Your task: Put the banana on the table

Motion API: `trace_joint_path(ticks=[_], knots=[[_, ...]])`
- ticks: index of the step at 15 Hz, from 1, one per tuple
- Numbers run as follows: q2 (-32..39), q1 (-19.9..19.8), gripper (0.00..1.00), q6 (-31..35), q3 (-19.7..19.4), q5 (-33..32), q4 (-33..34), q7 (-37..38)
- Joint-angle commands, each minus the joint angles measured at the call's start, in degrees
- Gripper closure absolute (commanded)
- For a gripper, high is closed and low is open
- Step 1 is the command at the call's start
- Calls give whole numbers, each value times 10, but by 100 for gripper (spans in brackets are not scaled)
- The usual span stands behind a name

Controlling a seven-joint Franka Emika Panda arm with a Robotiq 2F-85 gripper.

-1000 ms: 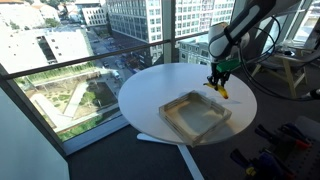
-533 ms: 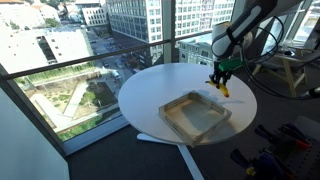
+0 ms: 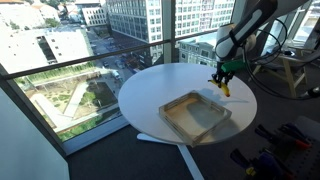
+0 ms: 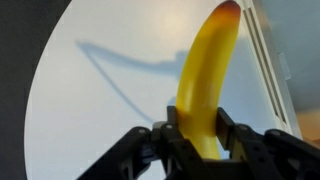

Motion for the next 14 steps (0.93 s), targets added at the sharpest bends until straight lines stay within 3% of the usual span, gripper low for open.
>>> trace_joint_path(ticks=[1,14], knots=[[2,-14,84,14,-2,6,-1,-12],[28,-32,84,19,-5,10,4,-14]])
